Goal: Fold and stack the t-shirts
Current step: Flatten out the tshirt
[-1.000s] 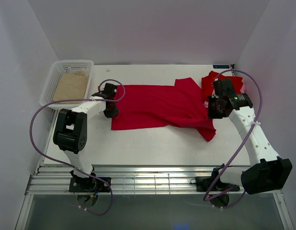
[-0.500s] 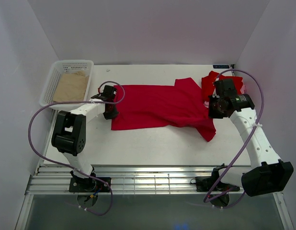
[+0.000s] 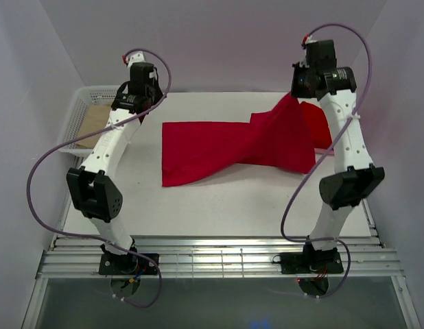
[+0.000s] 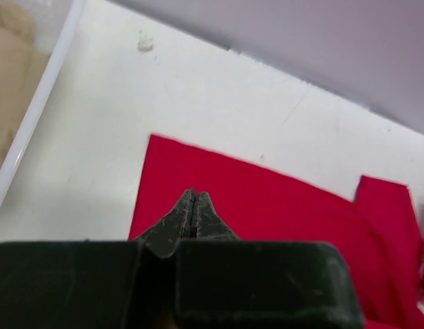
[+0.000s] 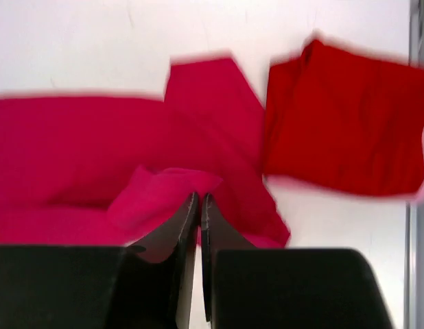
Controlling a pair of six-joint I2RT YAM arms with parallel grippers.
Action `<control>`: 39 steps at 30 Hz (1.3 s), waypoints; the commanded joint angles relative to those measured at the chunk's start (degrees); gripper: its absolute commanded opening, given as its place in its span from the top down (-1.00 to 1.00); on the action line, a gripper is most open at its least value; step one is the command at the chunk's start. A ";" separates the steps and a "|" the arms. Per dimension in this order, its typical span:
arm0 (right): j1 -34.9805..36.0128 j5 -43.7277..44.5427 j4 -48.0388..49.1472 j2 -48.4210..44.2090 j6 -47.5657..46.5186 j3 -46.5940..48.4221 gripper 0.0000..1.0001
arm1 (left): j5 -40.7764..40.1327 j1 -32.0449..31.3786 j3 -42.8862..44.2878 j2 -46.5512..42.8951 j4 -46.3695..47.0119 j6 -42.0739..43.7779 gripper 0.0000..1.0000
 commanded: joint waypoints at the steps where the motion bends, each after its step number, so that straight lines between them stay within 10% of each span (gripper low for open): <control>1: -1.54 -2.90 -4.20 14.04 0.01 23.58 0.85 | 2.52 0.70 10.92 9.32 -7.15 1.89 1.00; 5: -1.54 -7.04 2.71 10.69 3.17 10.14 0.84 | 4.82 0.61 10.44 14.71 -13.41 0.49 0.88; 13: -1.10 -10.03 14.87 -6.19 2.83 -24.08 0.84 | 11.50 -2.63 -22.15 2.32 -4.89 -1.45 0.11; 39: 0.13 -10.74 13.29 -12.53 1.24 -32.89 0.84 | 7.37 -7.74 -30.28 2.75 -1.72 -4.09 -0.01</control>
